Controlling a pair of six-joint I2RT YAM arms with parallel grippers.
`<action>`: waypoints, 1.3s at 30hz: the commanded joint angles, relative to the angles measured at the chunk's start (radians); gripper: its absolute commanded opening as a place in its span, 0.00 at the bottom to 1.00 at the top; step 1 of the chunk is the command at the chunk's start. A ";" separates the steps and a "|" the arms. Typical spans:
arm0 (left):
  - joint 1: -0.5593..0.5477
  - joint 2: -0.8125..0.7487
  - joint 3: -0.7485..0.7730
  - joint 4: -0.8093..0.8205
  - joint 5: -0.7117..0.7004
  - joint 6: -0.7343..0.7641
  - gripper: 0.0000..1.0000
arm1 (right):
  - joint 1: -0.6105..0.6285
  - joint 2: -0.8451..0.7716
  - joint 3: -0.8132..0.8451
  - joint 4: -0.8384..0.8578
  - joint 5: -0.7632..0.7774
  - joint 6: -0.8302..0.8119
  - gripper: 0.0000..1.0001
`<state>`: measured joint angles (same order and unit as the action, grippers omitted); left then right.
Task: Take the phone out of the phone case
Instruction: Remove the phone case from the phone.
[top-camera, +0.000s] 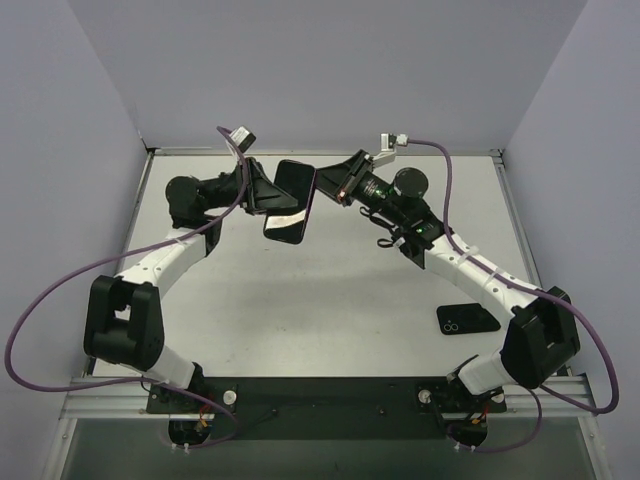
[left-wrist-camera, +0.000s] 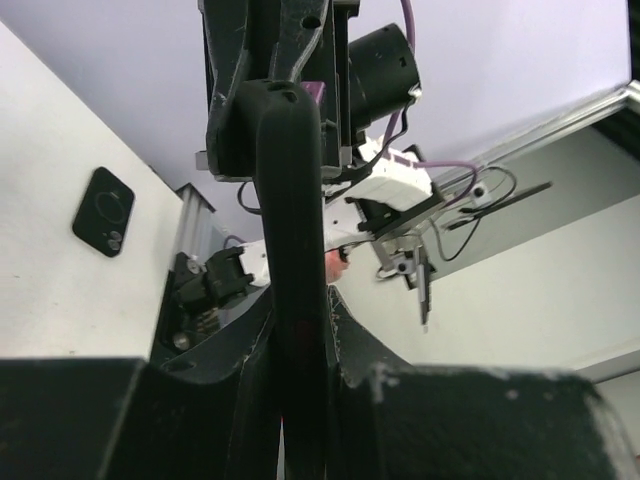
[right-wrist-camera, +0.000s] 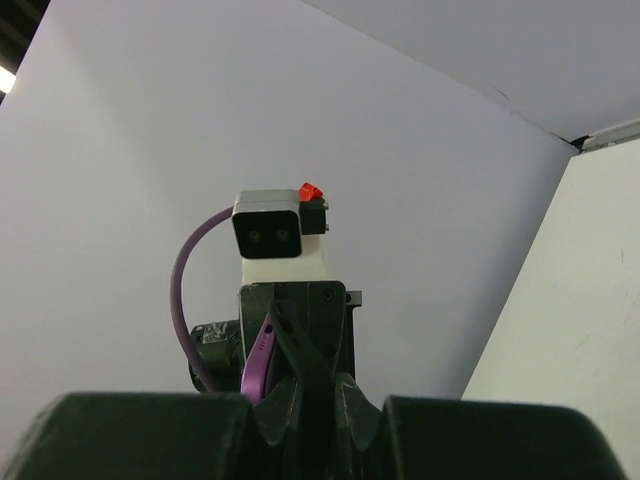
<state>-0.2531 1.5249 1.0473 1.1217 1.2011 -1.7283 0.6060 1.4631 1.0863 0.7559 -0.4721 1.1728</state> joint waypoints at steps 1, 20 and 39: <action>-0.052 0.011 0.053 0.217 -0.327 0.070 0.00 | 0.173 0.076 -0.058 -0.337 -0.507 -0.111 0.00; -0.103 0.051 -0.093 -0.432 -0.350 0.581 0.92 | -0.057 -0.103 0.127 -1.234 0.225 -0.449 0.00; -0.084 -0.241 -0.107 -1.231 -0.765 0.935 0.96 | 0.058 0.272 0.161 -1.482 0.507 -0.561 0.07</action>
<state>-0.3515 1.3407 0.9279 0.0029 0.5198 -0.8562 0.6239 1.7290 1.3056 -0.6857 0.0044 0.6010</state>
